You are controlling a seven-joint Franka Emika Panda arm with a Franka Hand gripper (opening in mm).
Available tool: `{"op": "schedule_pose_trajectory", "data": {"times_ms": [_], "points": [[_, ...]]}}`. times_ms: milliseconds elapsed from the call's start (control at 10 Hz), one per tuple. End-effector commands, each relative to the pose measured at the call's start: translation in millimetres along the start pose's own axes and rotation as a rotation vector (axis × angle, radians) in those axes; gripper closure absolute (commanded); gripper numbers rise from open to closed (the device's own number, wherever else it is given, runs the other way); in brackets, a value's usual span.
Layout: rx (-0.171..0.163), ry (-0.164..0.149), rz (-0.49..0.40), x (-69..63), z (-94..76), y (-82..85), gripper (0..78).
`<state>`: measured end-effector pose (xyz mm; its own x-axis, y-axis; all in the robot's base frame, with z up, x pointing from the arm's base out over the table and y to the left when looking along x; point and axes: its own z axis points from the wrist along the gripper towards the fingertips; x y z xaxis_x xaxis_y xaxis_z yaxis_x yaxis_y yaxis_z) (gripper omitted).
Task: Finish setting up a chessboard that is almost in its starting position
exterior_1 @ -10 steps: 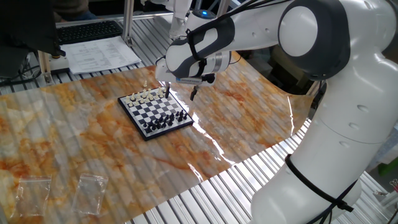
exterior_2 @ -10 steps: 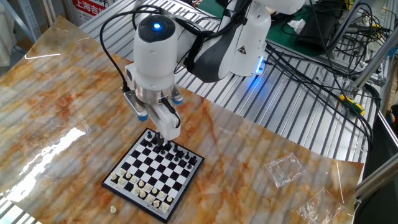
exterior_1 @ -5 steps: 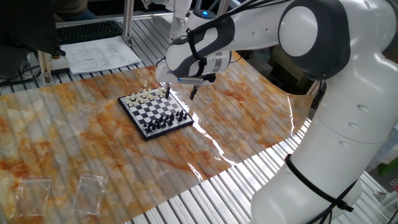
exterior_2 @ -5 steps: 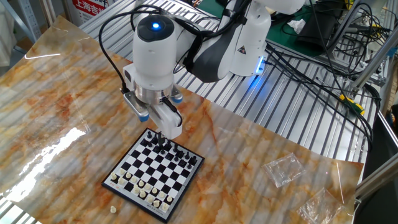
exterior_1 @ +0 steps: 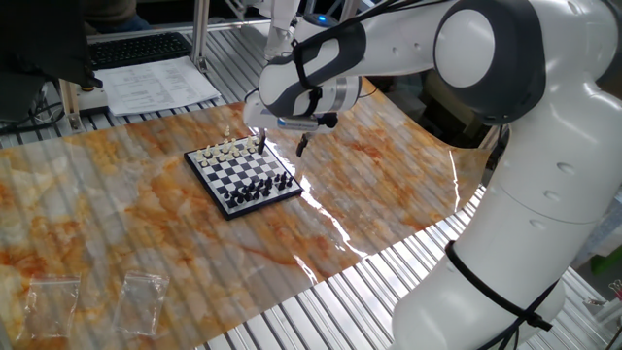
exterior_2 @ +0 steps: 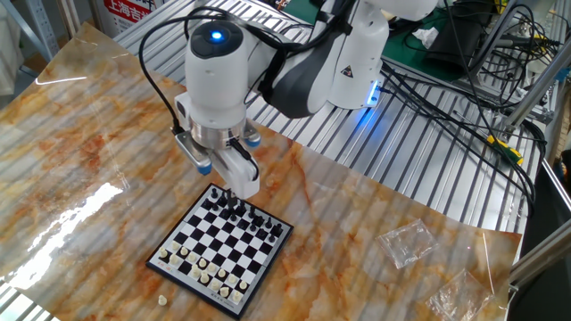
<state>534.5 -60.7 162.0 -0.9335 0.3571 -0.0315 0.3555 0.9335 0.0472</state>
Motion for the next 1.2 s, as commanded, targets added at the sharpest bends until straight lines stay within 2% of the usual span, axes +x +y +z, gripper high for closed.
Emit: {"op": "schedule_pose_trajectory", "data": {"times_ms": [100, 600, 800, 1200], "points": [[-0.007, 0.007, -0.001, -1.0, -1.1, 0.0, 0.1], [-0.009, 0.033, -0.018, -1.0, -1.1, 0.0, 0.1], [-0.014, 0.021, -0.004, -1.0, -1.1, 0.0, 0.1], [-0.006, 0.021, 0.017, -3.9, -2.4, 2.8, 0.1]]}}
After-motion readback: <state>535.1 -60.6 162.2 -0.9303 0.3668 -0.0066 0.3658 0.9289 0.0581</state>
